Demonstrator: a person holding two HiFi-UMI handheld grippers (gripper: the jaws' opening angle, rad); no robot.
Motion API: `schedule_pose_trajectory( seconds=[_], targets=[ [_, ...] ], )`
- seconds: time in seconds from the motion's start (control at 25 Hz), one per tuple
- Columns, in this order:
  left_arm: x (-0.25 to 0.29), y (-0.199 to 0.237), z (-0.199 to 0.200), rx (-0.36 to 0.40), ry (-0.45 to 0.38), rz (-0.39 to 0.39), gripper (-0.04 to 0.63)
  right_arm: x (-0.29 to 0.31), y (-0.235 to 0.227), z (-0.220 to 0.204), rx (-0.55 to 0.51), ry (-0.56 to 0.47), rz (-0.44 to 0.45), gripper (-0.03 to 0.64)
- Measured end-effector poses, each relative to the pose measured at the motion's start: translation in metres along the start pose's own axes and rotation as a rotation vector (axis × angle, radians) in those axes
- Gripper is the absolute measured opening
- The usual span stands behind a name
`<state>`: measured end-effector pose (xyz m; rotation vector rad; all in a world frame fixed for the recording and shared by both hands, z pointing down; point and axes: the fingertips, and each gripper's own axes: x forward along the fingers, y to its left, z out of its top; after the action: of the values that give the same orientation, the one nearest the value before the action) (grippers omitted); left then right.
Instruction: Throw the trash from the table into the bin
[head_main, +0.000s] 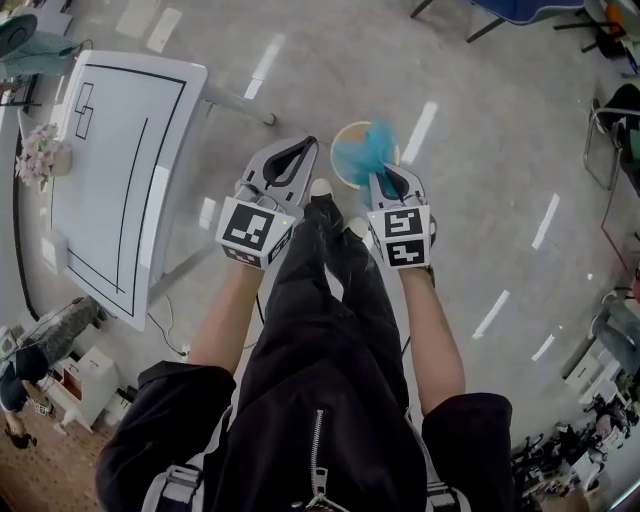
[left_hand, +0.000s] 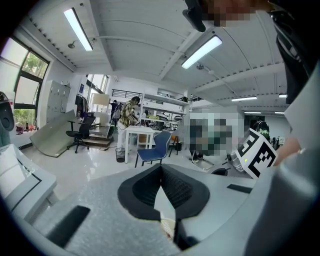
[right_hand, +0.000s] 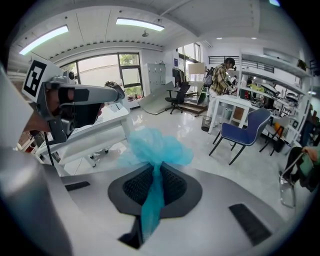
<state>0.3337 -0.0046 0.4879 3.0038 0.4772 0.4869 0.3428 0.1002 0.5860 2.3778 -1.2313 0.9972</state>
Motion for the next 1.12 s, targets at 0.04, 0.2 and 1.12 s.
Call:
schedule_pose_trajectory(
  seconds=[0.04,0.2,1.12],
  targets=[
    [0.004,0.002,-0.007,0.000,0.002,-0.007,0.006,0.006,0.000,-0.005,0.007,0.002,-0.002,0.021],
    [0.029,0.010,-0.037,0.009,0.003,-0.032,0.006,0.034,-0.007,-0.026,0.028,-0.001,-0.015,0.021],
    [0.153,0.046,-0.239,0.067,-0.042,-0.052,0.006,0.199,-0.061,-0.170,-0.011,-0.054,-0.043,0.021]
  ],
)
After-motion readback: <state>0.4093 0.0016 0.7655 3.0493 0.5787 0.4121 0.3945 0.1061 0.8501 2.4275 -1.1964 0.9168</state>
